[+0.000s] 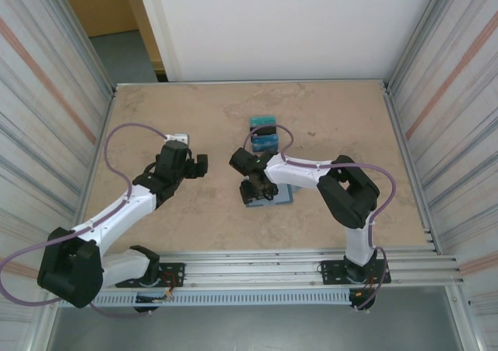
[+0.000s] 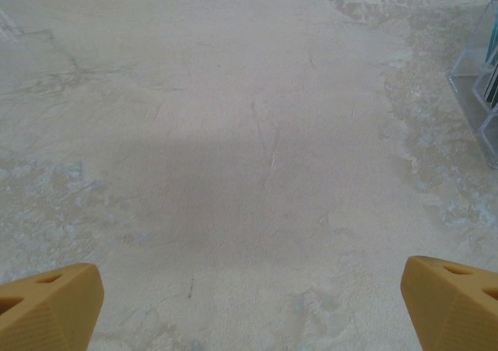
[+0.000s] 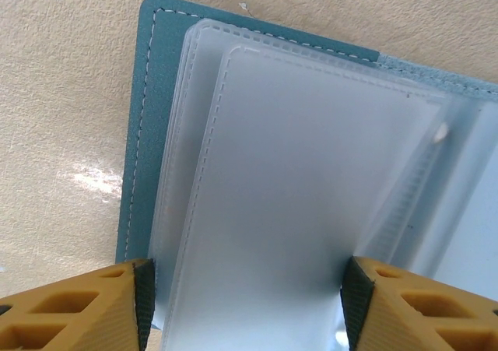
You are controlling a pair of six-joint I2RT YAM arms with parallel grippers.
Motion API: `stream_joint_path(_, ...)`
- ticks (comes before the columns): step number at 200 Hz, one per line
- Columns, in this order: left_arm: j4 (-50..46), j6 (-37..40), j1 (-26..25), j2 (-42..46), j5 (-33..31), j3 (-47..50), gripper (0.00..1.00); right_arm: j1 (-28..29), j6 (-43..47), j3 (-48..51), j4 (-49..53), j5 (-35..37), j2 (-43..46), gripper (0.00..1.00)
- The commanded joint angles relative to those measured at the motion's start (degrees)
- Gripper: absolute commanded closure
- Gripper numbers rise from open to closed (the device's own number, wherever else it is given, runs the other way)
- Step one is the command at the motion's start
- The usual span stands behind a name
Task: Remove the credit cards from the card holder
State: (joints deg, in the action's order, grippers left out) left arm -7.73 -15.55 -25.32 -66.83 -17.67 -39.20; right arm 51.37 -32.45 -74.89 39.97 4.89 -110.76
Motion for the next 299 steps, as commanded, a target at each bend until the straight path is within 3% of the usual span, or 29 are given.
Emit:
stream_joint_path(1,-1.2,-0.5,0.3,0.9,-0.8,-1.0,0.01,-0.2,-0.4,1.2,0.2,-0.6,0.7,0.37)
stream_joint_path(45,-1.9,-0.5,0.3,2.0,0.1,-1.4,0.01,-2.0,-0.8,3.6,-2.4,-3.8,2.9,0.45)
stream_joint_path(116,-3.0,-0.2,0.2,4.3,1.8,-1.9,0.01,-2.7,-1.2,4.1,-1.6,-2.0,5.1,0.59)
stream_joint_path(299,-3.6,-0.4,-0.3,4.8,3.4,-3.1,0.01,-9.0,-3.2,11.4,1.3,4.6,14.7,0.56)
